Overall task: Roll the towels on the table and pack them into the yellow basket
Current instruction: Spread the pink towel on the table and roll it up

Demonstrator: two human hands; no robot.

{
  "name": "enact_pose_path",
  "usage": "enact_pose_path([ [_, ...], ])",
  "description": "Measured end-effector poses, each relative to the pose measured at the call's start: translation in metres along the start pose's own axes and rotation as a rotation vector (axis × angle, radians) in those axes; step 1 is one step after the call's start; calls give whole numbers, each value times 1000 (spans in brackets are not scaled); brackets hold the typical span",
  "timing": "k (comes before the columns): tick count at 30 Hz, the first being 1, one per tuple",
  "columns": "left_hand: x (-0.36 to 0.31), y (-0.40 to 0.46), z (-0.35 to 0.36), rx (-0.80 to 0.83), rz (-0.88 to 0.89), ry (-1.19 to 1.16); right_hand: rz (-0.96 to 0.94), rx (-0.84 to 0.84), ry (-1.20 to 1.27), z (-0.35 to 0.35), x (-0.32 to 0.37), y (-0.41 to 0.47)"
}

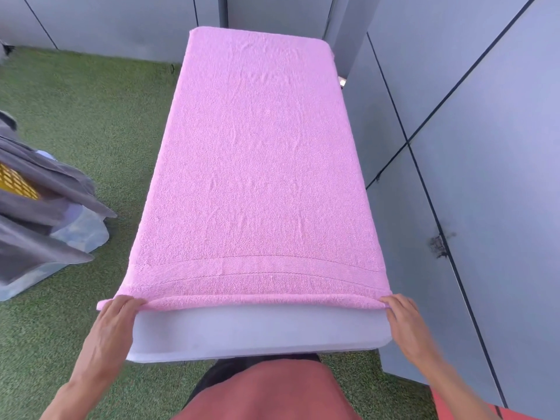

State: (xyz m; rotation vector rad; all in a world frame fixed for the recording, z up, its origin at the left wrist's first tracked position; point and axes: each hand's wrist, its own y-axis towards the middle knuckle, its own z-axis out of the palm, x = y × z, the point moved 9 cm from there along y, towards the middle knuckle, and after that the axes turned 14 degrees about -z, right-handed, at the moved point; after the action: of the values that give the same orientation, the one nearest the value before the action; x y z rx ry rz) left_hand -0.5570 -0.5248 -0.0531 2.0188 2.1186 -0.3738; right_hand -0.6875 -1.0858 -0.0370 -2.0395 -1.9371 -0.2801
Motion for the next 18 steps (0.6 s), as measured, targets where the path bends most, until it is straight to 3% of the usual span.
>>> enact_pose_path([
  [4, -1, 0, -13, 51, -21, -22, -6, 59, 55, -2, -2, -6],
  [10, -13, -6, -17, 94, -92, -53, 95, -77, -42, -19, -1, -10],
  [18, -6, -4, -15, 133, -140, -47, 173, -123, 85, -15, -12, -8],
])
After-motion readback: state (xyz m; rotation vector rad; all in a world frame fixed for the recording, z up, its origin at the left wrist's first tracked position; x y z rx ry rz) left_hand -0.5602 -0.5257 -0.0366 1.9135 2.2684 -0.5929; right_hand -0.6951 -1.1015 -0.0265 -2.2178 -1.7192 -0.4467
